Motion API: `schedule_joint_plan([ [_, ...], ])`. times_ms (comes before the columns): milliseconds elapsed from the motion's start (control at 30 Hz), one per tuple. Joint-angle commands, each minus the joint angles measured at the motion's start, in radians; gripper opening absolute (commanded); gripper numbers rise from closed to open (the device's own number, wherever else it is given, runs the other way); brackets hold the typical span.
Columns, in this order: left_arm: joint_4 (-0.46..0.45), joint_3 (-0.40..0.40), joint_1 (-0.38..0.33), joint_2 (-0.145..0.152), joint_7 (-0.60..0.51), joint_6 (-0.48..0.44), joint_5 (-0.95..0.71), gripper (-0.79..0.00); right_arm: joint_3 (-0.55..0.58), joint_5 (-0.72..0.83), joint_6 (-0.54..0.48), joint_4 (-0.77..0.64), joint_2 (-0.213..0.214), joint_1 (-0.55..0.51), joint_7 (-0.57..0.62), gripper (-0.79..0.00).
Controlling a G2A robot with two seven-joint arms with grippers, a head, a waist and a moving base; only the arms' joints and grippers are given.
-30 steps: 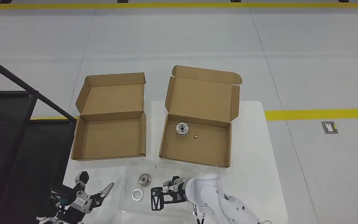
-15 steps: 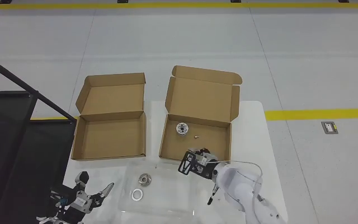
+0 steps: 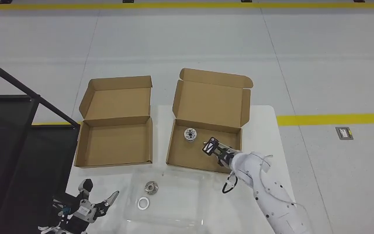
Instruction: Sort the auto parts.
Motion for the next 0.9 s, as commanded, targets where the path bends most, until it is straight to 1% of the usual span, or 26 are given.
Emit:
schedule_joint_plan([
  [0, 0.000, 0.000, 0.000, 0.000, 0.000, 0.000, 0.000, 0.000, -0.007, -0.003, 0.012, 0.022, -0.002, 0.010, -0.003, -0.785],
  [33, 0.000, 0.000, 0.000, 0.000, 0.000, 0.000, 0.000, 0.000, -0.013, -0.001, 0.018, 0.030, -0.004, 0.014, -0.006, -0.566],
  [67, 0.000, 0.000, 0.000, 0.000, 0.000, 0.000, 0.000, 0.000, -0.015, 0.000, 0.018, 0.033, -0.005, 0.016, -0.008, -0.486],
  [100, 0.000, 0.000, 0.000, 0.000, 0.000, 0.000, 0.000, 0.000, -0.016, 0.001, 0.018, 0.037, -0.005, 0.018, -0.010, -0.474],
  [167, 0.000, 0.000, 0.000, 0.000, 0.000, 0.000, 0.000, 0.000, -0.018, 0.002, 0.021, 0.041, -0.006, 0.019, -0.011, -0.409],
  [200, 0.000, 0.000, 0.000, 0.000, 0.000, 0.000, 0.000, 0.000, -0.018, 0.001, 0.023, 0.038, -0.006, 0.018, -0.013, -0.246],
  [233, 0.000, 0.000, 0.000, 0.000, 0.000, 0.000, 0.000, 0.000, -0.018, -0.002, 0.028, 0.031, -0.005, 0.014, -0.015, -0.132],
  [267, 0.000, 0.000, 0.000, 0.000, 0.000, 0.000, 0.000, 0.000, -0.018, -0.006, 0.034, 0.021, -0.005, 0.008, -0.017, -0.080],
  [300, 0.000, 0.000, 0.000, 0.000, 0.000, 0.000, 0.000, 0.000, -0.017, -0.013, 0.041, 0.006, -0.003, 0.000, -0.021, -0.062],
  [367, 0.000, 0.000, 0.000, 0.000, 0.000, 0.000, 0.000, 0.000, -0.013, -0.027, 0.052, -0.042, 0.001, -0.029, -0.036, -0.071],
  [433, 0.000, 0.000, 0.000, 0.000, 0.000, 0.000, 0.000, 0.000, -0.012, -0.071, 0.070, -0.136, 0.008, -0.086, -0.039, -0.068],
  [467, 0.000, 0.000, 0.000, 0.000, 0.000, 0.000, 0.000, 0.000, -0.012, -0.086, 0.080, -0.171, 0.010, -0.107, -0.038, -0.025],
  [533, -0.025, -0.001, 0.004, 0.000, 0.006, -0.001, 0.004, 0.000, -0.014, -0.132, 0.098, -0.293, 0.018, -0.181, -0.065, -0.037],
  [600, -0.067, -0.012, 0.024, 0.001, 0.021, -0.009, 0.048, 0.000, -0.006, -0.204, 0.110, -0.432, 0.032, -0.282, -0.120, -0.034],
  [633, -0.081, -0.014, 0.032, 0.002, 0.029, -0.010, 0.063, 0.000, -0.004, -0.225, 0.111, -0.469, 0.036, -0.311, -0.137, 0.000],
  [700, -0.120, -0.020, 0.050, 0.003, 0.035, -0.022, 0.102, 0.000, 0.007, -0.281, 0.124, -0.568, 0.047, -0.393, -0.193, 0.000],
  [767, -0.168, -0.029, 0.060, 0.007, 0.006, -0.033, 0.168, 0.000, 0.017, -0.335, 0.128, -0.649, 0.059, -0.472, -0.271, 0.000],
  [867, -0.242, -0.027, 0.068, 0.011, -0.036, -0.024, 0.278, 0.000, 0.039, -0.413, 0.132, -0.734, 0.076, -0.578, -0.398, 0.000],
])
